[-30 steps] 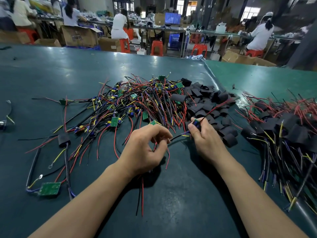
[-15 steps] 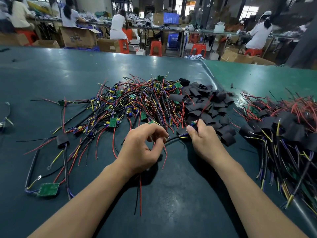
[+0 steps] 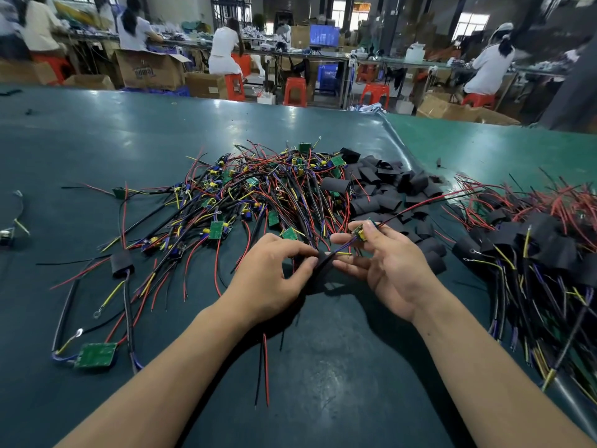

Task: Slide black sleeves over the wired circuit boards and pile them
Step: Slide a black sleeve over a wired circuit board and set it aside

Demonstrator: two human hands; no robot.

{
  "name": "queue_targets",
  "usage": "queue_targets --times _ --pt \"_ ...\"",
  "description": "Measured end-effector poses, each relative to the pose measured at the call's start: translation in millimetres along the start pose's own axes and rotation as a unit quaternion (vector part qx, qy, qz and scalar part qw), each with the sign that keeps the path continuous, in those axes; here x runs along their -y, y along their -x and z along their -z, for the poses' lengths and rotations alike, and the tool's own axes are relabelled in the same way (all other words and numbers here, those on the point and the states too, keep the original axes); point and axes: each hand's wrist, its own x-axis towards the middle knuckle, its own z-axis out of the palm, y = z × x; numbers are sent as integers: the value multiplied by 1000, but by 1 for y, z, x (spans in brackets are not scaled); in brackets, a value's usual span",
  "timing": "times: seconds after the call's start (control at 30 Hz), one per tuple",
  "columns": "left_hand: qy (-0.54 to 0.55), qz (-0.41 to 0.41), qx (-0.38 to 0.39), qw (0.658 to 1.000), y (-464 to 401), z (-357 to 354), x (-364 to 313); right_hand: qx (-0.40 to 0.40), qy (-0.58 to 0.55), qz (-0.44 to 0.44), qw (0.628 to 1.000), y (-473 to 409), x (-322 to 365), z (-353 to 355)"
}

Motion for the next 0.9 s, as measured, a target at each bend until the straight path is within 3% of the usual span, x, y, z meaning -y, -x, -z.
queue_targets --times 0.2,0.5,0.77,0.9 --pt "39 40 16 998 1 3 -2 20 -59 -26 998 0 3 6" --pt "17 33 18 999 2 2 -6 35 -25 -19 999 2 -2 5" --pt "104 56 -71 990 -1 -2 -3 -49 12 62 997 -2 7 12" --pt "76 48 -24 996 0 0 -2 -47 -2 71 996 -1 9 16"
